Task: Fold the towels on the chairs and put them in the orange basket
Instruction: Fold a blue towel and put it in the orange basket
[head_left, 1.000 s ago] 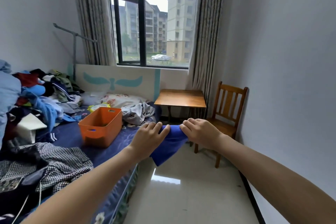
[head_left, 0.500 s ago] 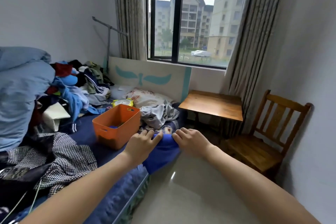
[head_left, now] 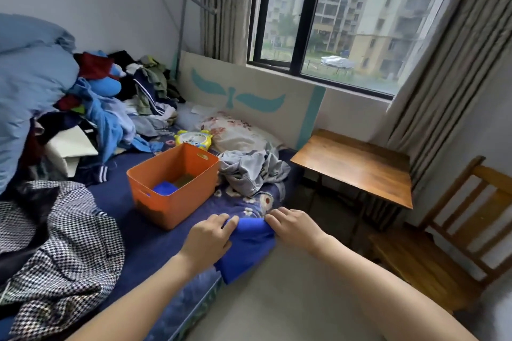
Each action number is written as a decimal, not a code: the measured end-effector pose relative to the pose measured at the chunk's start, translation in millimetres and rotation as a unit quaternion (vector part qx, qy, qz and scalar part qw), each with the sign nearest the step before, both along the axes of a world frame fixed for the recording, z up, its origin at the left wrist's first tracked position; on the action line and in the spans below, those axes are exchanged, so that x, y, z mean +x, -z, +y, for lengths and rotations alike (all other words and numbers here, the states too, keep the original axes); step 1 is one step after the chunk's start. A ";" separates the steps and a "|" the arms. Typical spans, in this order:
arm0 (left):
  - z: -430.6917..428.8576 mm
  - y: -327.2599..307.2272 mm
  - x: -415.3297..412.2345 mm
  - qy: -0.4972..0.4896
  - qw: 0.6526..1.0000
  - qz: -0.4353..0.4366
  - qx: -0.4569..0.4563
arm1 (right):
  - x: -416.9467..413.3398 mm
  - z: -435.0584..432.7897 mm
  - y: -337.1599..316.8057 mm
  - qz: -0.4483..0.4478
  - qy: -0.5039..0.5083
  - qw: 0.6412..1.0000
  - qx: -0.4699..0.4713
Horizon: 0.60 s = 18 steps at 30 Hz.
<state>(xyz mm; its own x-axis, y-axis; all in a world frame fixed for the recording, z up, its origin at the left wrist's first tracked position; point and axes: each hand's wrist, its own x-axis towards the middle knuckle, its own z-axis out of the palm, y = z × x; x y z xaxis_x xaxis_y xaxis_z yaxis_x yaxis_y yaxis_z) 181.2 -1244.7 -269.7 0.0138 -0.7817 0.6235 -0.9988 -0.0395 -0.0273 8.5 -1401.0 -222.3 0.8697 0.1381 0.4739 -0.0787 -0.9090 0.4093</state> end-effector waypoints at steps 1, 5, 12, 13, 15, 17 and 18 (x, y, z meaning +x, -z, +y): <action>-20.0 2.3 6.1 0.000 1.000 0.006 0.002 | 6.4 -18.6 0.7 0.002 0.005 1.000 0.008; -83.5 2.6 18.1 0.016 0.999 0.028 0.003 | 18.0 -79.0 11.3 0.016 0.037 0.997 0.062; -172.9 29.4 32.9 0.021 0.998 0.039 0.040 | 32.5 -175.8 47.1 0.064 0.044 0.992 0.094; -188.5 35.7 37.0 0.019 0.998 0.039 0.044 | 37.3 -194.2 52.3 0.068 0.036 0.992 0.097; -220.7 41.2 49.4 0.002 0.998 0.028 0.050 | 50.7 -230.8 58.1 0.073 0.022 0.993 0.094; -253.1 39.8 66.8 -0.019 0.998 0.020 0.059 | 71.0 -268.3 62.1 0.085 0.009 0.991 0.101; -266.2 39.5 75.1 -0.032 0.997 0.022 0.070 | 82.7 -285.5 62.6 0.091 0.002 0.991 0.103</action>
<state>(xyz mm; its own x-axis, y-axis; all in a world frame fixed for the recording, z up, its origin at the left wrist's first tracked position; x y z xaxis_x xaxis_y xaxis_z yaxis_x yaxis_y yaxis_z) 256.3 -1511.0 -309.2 0.0921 -0.8579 0.5055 -0.9947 -0.1026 0.0072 91.1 -1686.5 -284.9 0.9438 0.0517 0.3264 -0.0238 -0.9744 0.2234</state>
